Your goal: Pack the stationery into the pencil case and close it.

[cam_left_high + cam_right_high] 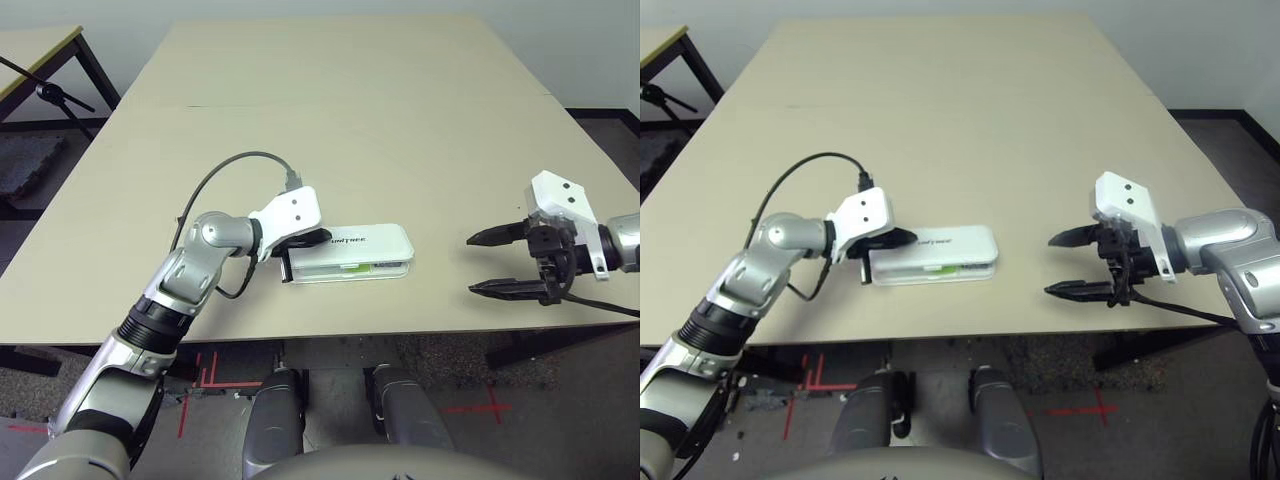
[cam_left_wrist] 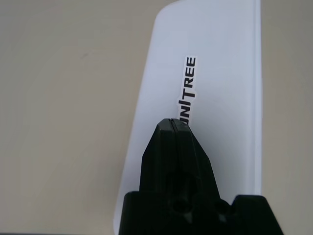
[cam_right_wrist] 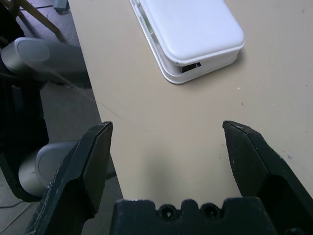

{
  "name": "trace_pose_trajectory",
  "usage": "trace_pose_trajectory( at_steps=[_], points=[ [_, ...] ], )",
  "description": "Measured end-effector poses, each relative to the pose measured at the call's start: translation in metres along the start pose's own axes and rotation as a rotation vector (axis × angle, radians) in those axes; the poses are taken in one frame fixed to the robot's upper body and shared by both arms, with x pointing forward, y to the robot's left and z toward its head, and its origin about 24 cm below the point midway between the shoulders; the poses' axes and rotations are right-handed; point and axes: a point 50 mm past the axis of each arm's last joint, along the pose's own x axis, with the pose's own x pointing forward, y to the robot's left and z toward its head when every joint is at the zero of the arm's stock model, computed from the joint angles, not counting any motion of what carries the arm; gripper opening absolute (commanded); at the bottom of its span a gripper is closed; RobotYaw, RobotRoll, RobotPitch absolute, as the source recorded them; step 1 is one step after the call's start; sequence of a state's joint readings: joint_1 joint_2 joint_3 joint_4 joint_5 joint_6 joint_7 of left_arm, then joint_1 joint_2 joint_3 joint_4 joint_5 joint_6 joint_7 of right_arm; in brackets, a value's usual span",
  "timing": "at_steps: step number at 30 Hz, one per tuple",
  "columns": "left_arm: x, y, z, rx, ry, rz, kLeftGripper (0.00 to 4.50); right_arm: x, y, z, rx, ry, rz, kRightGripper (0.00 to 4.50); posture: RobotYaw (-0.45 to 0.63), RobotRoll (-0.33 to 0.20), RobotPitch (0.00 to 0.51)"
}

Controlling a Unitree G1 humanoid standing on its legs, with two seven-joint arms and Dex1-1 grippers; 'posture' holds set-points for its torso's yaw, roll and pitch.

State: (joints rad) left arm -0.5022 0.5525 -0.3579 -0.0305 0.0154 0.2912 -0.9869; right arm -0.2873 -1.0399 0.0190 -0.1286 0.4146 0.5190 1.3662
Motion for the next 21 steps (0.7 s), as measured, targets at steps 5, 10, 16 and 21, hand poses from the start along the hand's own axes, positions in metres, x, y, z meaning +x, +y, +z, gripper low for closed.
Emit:
trace_pose_trajectory(
  at_steps=[5, 10, 16, 21],
  points=[
    [0.005, -0.005, -0.002, 0.026, 0.019, -0.022, 0.05, 0.001, 0.0, -0.001, -0.003, 0.002, -0.002, 4.5, -0.12, 0.0, 0.061],
    [0.009, -0.009, -0.003, 0.05, 0.035, -0.044, 0.05, 0.007, -0.002, -0.002, -0.019, -0.025, -0.033, 4.5, -0.13, 0.0, 0.061],
    [0.01, -0.012, -0.006, 0.07, 0.05, -0.086, 0.05, 0.013, -0.006, -0.003, -0.036, -0.044, -0.088, 4.5, -0.13, 0.0, 0.061],
    [0.01, -0.011, -0.008, 0.067, 0.058, -0.102, 0.05, 0.016, -0.01, -0.007, -0.035, -0.056, -0.125, 4.5, -0.13, 0.0, 0.073]
  ],
)
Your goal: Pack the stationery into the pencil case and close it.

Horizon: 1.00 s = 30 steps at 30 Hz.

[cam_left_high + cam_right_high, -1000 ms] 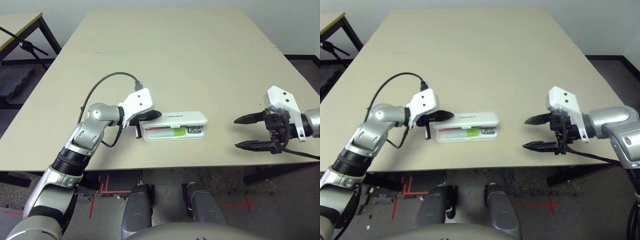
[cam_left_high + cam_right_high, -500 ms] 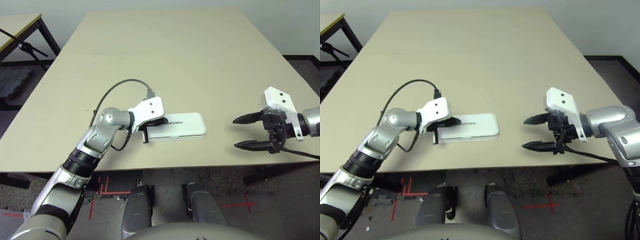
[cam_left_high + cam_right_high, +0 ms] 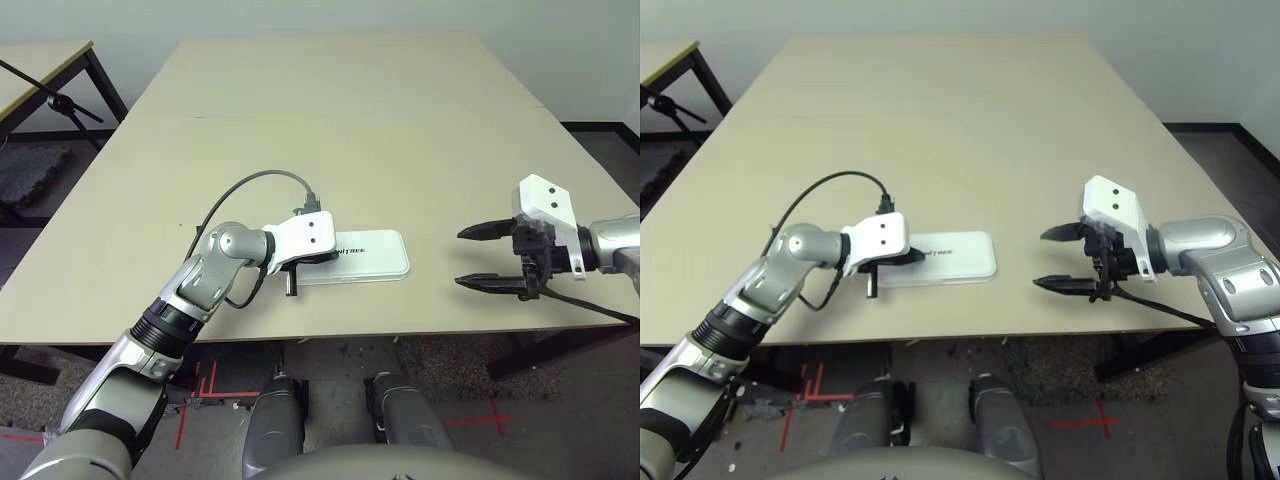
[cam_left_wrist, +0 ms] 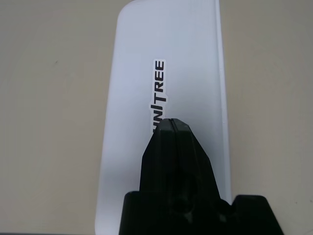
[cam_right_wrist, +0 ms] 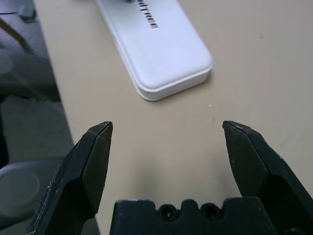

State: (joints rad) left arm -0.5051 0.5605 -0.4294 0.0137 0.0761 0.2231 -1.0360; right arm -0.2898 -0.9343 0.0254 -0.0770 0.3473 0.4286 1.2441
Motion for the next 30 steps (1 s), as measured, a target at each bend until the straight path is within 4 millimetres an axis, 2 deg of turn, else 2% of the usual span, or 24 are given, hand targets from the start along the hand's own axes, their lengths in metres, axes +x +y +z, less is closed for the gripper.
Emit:
trace_pose_trajectory(
  at_steps=[2, 5, 8, 10, 15, 20, 24, 27, 30],
  points=[
    [0.0, 0.002, 0.0, -0.012, -0.011, 0.017, 0.05, 0.002, -0.003, -0.002, -0.005, -0.004, -0.029, 4.5, -0.13, 0.0, 0.075],
    [-0.002, 0.01, -0.004, -0.091, -0.046, 0.104, 0.65, 0.008, -0.012, 0.0, -0.007, -0.052, -0.107, 4.5, -0.12, 0.0, 0.079],
    [-0.017, 0.029, -0.007, -0.208, -0.148, 0.306, 1.74, 0.018, -0.029, 0.008, 0.091, -0.288, -0.28, 4.5, -0.12, 0.0, 0.081],
    [-0.029, 0.04, -0.011, -0.27, -0.199, 0.439, 2.48, 0.016, -0.039, 0.012, 0.153, -0.403, -0.403, 4.5, -0.11, 0.0, 0.08],
    [-0.062, 0.058, -0.036, -0.419, -0.239, 0.744, 4.43, 0.008, -0.051, 0.004, 0.283, -0.528, -0.634, 4.5, -0.11, 0.0, 0.08],
    [-0.081, 0.066, -0.064, -0.482, -0.231, 0.953, 4.47, 0.004, -0.07, -0.011, 0.419, -0.615, -0.933, 4.5, -0.11, 0.0, 0.08],
    [-0.103, 0.074, -0.084, -0.525, -0.218, 1.145, 4.47, -0.012, -0.084, -0.028, 0.485, -0.623, -1.245, 4.5, -0.12, 0.0, 0.087],
    [-0.12, 0.081, -0.094, -0.557, -0.221, 1.314, 4.47, -0.015, -0.088, -0.044, 0.53, -0.585, -1.383, 4.5, -0.13, 0.0, 0.1],
    [-0.138, 0.086, -0.102, -0.571, -0.222, 1.499, 4.47, -0.016, -0.093, -0.051, 0.576, -0.574, -1.454, 4.5, -0.13, 0.0, 0.112]
  ],
)
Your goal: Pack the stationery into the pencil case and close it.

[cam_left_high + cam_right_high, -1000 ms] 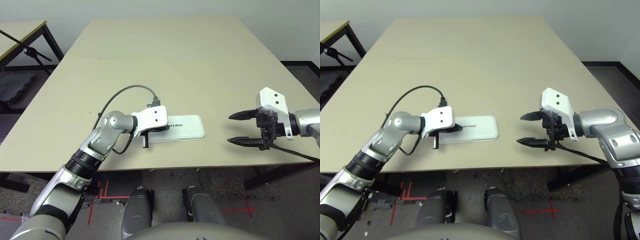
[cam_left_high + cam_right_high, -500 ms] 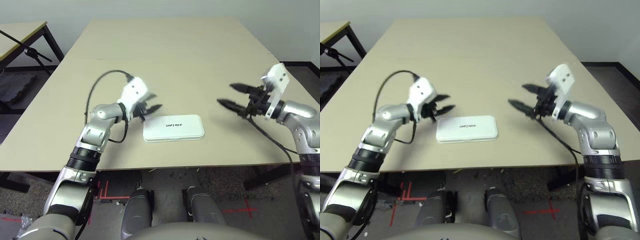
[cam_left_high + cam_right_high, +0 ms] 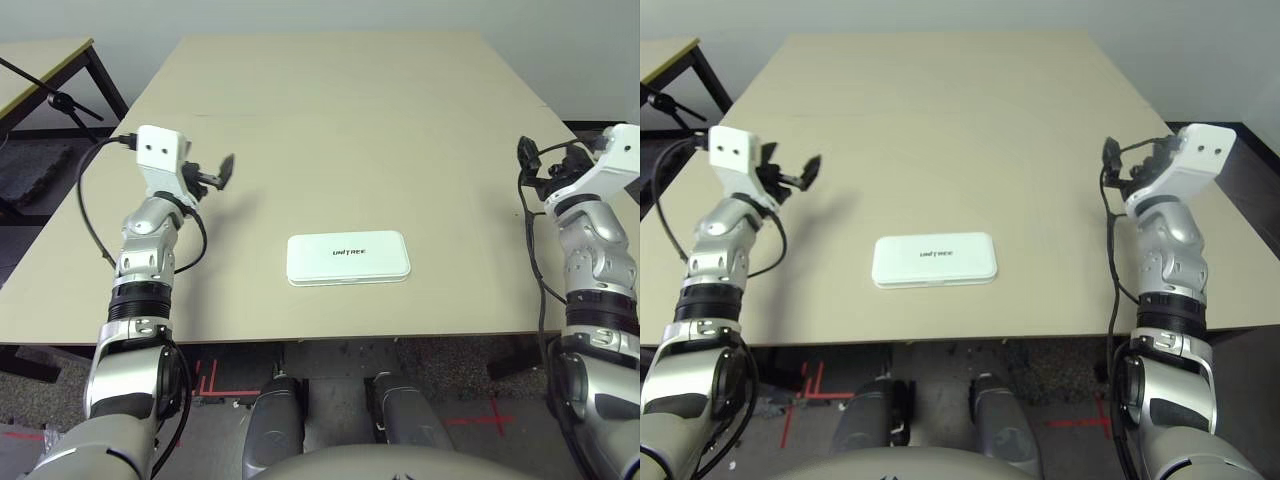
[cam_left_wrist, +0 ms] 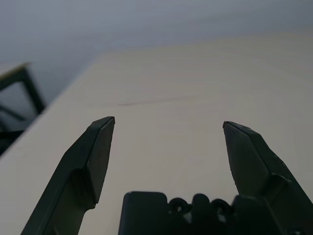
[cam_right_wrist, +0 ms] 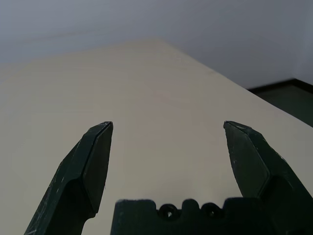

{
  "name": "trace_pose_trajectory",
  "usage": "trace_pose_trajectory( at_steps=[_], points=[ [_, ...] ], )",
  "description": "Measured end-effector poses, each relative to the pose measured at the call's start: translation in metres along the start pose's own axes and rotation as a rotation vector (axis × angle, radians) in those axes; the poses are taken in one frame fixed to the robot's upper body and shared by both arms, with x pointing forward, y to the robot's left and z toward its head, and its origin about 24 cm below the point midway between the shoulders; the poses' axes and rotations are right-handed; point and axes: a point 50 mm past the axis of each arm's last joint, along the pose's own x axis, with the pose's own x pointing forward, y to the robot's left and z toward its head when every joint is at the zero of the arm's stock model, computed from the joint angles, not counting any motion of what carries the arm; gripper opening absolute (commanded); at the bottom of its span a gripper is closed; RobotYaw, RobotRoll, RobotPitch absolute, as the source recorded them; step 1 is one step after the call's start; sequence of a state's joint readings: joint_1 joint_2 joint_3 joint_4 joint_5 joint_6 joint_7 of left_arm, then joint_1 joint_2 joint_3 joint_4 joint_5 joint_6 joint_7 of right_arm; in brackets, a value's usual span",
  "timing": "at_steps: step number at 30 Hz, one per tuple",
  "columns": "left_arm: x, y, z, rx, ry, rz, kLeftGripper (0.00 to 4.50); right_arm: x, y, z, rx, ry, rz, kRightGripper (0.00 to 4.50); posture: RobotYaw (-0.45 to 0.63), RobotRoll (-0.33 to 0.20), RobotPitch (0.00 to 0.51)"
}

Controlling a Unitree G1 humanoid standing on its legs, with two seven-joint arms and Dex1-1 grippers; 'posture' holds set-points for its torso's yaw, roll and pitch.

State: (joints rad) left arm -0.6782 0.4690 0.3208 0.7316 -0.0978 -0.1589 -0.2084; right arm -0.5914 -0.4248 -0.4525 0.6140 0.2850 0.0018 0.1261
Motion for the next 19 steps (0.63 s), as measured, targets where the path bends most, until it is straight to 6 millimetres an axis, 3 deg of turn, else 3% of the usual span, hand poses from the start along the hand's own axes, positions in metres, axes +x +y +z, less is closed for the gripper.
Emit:
trace_pose_trajectory(
  at_steps=[4, 19],
  points=[
    [-0.001, 0.01, -0.004, -0.001, -0.016, 0.096, 4.47, 0.005, 0.0, 0.004, 0.006, -0.017, -0.021, 4.5, -0.13, 0.0, 0.137],
    [-0.001, -0.008, -0.01, 0.011, -0.014, 0.058, 4.47, 0.007, 0.011, 0.001, 0.033, -0.016, 0.026, 4.5, -0.16, 0.0, 0.125]
  ],
)
